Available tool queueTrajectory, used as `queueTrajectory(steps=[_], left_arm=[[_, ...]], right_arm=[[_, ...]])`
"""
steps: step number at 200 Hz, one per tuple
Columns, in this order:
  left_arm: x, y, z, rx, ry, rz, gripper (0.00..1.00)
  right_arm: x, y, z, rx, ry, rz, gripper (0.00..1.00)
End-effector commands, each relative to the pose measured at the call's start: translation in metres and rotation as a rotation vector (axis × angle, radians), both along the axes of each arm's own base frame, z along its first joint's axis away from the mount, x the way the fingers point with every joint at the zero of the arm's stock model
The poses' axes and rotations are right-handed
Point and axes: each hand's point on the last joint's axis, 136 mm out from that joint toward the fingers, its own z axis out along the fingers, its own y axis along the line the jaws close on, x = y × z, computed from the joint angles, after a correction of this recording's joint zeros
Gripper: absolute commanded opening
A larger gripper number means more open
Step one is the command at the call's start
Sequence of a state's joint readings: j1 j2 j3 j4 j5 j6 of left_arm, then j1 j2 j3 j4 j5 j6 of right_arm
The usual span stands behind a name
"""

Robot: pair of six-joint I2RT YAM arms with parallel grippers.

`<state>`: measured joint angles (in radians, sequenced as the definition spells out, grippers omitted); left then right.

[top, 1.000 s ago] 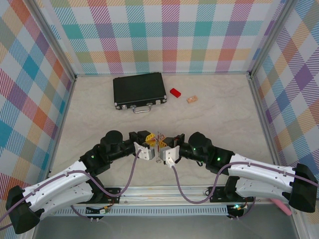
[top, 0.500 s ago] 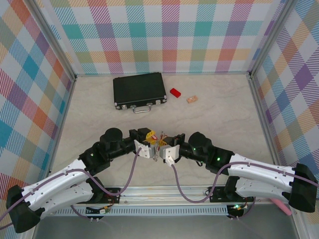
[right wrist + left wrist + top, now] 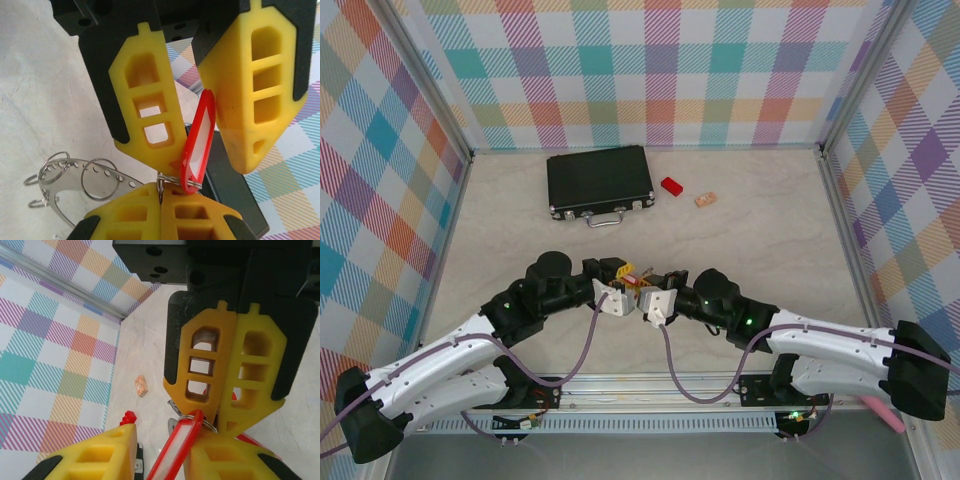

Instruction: Put the keys on the keyring

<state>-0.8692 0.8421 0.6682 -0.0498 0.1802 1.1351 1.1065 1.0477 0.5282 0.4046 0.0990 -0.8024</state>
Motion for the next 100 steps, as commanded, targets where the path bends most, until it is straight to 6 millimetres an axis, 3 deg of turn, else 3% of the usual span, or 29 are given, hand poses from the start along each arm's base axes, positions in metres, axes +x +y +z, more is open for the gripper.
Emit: queueTrajectory(steps=[1, 71, 100], left_arm=[[-0.004, -0.008, 0.049, -0.139, -0.033, -0.023, 0.32], [0.006, -0.014, 0.078, -0.181, 0.033, 0.020, 0.43], [0.024, -0.010, 0.099, -0.223, 0.054, 0.124, 0.46]], right_arm=[[-0.005, 0.009, 0.018, 0.145, 0.047, 0.030, 0.00], [-0.008, 0.013, 0.024, 0.313, 0.194, 0.083, 0.00], [0.001, 0.008, 0.033, 0.404, 0.225, 0.084, 0.00]])
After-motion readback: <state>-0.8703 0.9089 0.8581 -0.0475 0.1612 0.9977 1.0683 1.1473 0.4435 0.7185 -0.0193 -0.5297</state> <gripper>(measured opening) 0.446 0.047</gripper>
